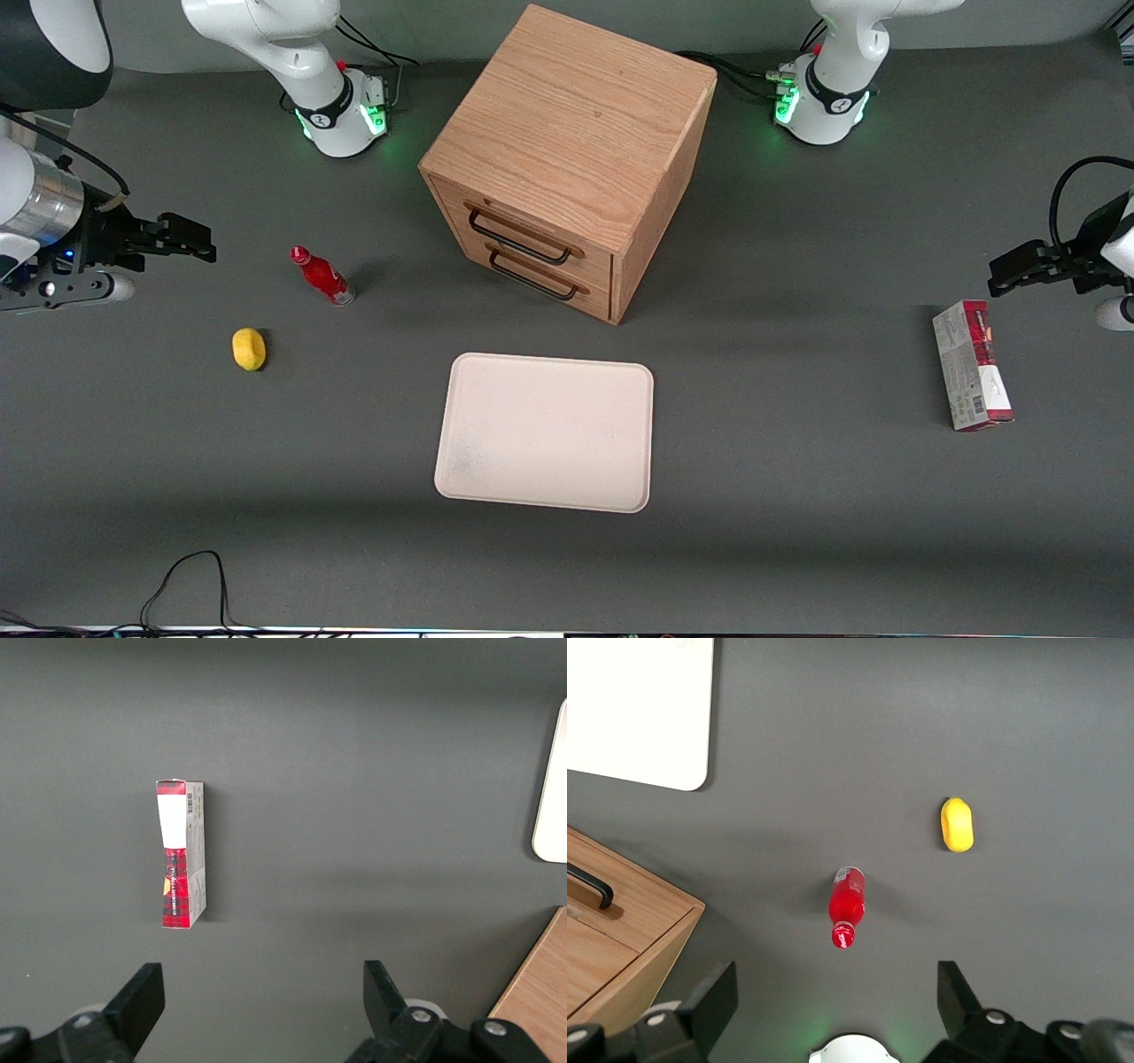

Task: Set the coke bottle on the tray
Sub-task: 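Move the right gripper over the red Coca-Cola bottle and lower it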

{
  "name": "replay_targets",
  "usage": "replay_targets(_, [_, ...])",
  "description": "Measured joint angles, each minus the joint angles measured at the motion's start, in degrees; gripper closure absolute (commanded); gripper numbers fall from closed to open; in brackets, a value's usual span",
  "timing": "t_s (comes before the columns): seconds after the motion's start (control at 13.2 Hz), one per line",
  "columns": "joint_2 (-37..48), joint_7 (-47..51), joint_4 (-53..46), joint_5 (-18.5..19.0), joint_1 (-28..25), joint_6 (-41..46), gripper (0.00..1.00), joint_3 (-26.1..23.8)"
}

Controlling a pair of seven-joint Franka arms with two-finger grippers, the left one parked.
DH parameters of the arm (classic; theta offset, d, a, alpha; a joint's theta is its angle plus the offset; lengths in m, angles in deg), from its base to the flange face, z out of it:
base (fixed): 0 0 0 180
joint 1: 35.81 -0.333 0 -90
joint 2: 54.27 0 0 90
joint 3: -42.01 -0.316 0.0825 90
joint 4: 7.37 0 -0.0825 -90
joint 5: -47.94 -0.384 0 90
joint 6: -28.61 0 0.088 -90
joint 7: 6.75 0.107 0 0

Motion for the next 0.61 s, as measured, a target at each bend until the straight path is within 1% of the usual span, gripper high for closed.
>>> replay_targets(0.23, [-0.14,2.57,-1.05,0.00,0.04,0.72,0.00,0.01])
replay_targets(0.61, [-0.48,3.47,-1.83,0.00,0.29,2.33,0.00,0.07])
